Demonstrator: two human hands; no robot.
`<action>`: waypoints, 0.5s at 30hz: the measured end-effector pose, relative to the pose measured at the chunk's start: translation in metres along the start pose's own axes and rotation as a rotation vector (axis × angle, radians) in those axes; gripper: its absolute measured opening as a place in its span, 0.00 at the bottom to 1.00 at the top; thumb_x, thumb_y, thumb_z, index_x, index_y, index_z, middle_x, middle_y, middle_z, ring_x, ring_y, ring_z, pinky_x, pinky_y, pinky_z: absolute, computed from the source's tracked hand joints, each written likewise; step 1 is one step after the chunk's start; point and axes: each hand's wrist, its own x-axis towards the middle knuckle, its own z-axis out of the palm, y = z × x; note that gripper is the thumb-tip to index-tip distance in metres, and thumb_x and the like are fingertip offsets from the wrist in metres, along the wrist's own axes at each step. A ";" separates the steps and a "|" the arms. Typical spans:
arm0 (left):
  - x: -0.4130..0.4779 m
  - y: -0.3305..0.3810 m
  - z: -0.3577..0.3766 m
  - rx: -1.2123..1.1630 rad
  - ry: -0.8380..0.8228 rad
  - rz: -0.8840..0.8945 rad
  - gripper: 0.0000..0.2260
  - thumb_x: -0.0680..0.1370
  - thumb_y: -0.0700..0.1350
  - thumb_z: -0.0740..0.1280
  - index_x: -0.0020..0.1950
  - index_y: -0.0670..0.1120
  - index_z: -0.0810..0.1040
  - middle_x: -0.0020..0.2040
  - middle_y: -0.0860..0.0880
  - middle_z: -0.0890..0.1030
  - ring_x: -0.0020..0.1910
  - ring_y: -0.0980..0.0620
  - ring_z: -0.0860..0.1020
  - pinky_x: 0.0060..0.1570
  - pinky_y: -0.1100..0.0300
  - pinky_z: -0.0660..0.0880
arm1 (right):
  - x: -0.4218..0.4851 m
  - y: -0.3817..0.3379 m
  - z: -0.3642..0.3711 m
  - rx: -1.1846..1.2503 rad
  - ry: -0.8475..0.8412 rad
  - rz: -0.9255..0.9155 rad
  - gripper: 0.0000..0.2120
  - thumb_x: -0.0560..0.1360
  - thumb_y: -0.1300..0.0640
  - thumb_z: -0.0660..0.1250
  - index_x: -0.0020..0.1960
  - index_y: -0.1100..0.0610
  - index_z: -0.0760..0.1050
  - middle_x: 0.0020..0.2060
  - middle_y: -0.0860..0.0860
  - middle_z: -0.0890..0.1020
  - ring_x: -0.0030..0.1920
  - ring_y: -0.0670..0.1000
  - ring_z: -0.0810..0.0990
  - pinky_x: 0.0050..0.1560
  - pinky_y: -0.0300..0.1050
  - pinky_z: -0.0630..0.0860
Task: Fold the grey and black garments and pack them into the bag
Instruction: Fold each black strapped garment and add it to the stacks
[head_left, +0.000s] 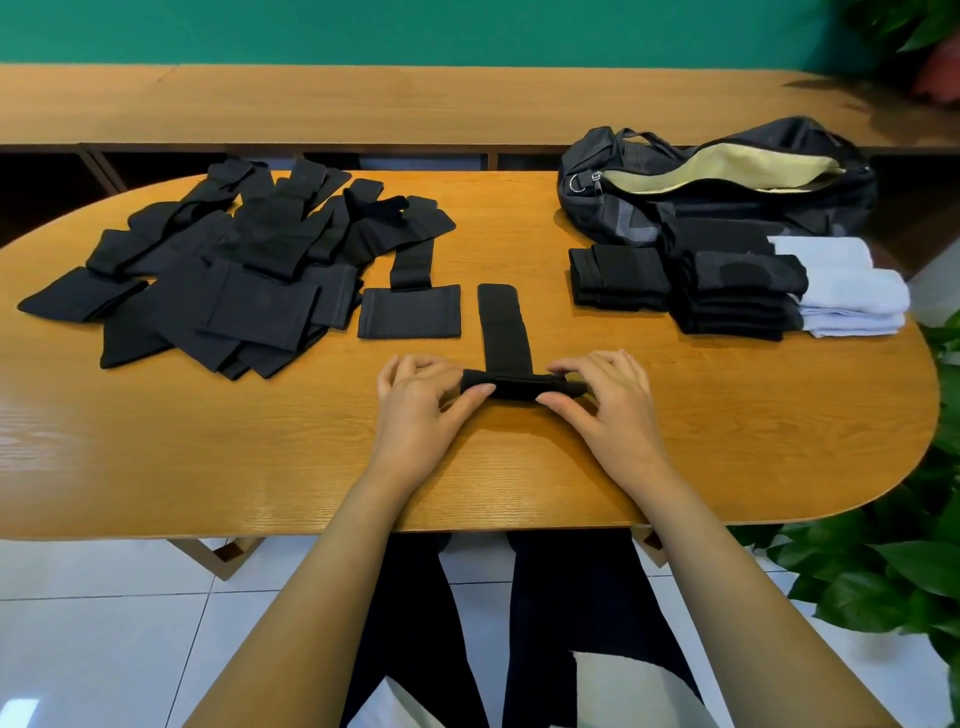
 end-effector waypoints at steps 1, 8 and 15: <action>0.000 0.000 0.000 -0.010 0.007 -0.007 0.18 0.75 0.62 0.61 0.49 0.52 0.83 0.47 0.60 0.81 0.56 0.59 0.70 0.70 0.43 0.57 | 0.001 0.000 0.000 -0.014 -0.017 0.017 0.21 0.75 0.35 0.59 0.58 0.48 0.77 0.53 0.40 0.77 0.60 0.43 0.68 0.68 0.49 0.59; 0.001 -0.003 -0.001 -0.001 0.030 -0.009 0.10 0.76 0.55 0.67 0.50 0.51 0.82 0.48 0.59 0.79 0.56 0.57 0.70 0.68 0.45 0.59 | 0.002 0.003 0.001 -0.014 -0.029 0.061 0.09 0.78 0.52 0.64 0.56 0.51 0.79 0.51 0.45 0.80 0.58 0.47 0.72 0.63 0.46 0.62; 0.001 -0.004 0.001 -0.052 0.084 -0.070 0.06 0.76 0.50 0.71 0.50 0.52 0.80 0.42 0.61 0.74 0.49 0.62 0.68 0.66 0.51 0.59 | 0.002 0.003 0.000 0.025 -0.027 0.187 0.10 0.78 0.51 0.64 0.55 0.55 0.77 0.47 0.49 0.75 0.55 0.51 0.72 0.58 0.48 0.68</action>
